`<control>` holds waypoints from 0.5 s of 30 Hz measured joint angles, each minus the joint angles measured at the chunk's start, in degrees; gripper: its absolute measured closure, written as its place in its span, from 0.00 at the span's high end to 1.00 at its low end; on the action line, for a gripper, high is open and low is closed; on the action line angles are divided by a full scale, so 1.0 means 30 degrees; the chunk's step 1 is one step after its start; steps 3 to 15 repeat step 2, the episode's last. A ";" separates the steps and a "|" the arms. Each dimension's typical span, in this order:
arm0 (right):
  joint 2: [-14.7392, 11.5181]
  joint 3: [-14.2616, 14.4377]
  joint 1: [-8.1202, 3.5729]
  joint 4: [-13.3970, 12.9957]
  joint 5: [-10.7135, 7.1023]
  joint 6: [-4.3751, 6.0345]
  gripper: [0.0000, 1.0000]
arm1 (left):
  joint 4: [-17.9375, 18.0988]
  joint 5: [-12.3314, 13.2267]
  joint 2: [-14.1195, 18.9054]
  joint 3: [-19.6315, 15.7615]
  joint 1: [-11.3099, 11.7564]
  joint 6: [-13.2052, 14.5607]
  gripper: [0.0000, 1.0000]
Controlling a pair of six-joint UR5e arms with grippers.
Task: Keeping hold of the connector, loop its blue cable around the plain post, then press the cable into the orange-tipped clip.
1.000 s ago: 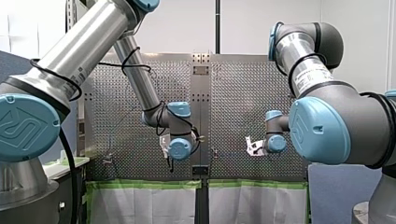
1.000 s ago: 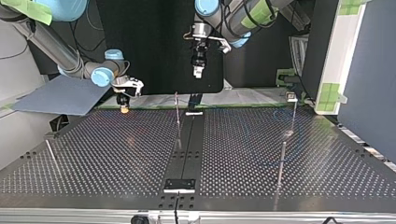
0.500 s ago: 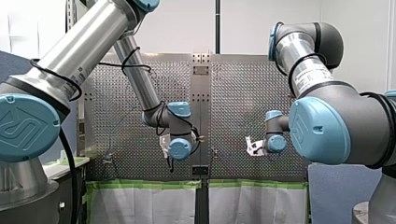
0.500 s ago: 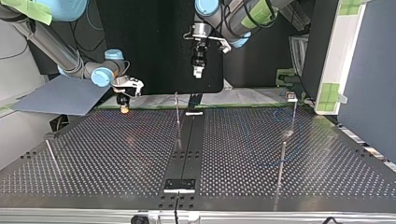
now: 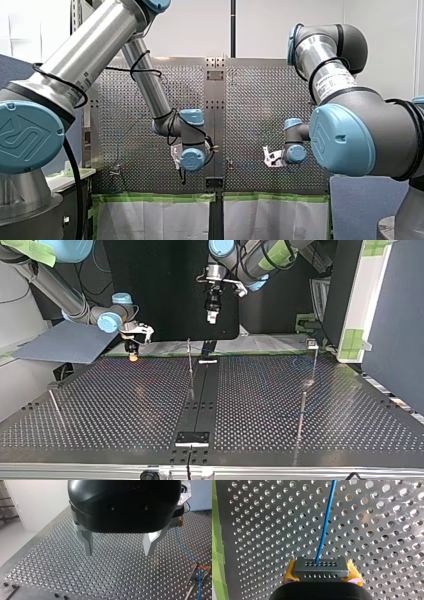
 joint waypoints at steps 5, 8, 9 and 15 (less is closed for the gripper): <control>0.0000 -0.0001 0.0001 -0.0001 0.0000 0.0000 0.00 | 0.0000 0.0001 0.0000 0.0000 0.0000 0.0000 1.00; 0.0000 -0.0001 0.0001 -0.0001 0.0000 0.0000 0.00 | 0.0000 0.0001 0.0000 0.0000 0.0000 0.0000 1.00; 0.0000 -0.0001 0.0001 -0.0001 0.0000 0.0000 0.00 | 0.0000 0.0001 0.0000 0.0000 0.0000 0.0000 1.00; 0.0000 -0.0001 0.0001 -0.0001 0.0000 0.0000 0.00 | 0.0000 0.0001 0.0000 0.0000 0.0000 0.0000 1.00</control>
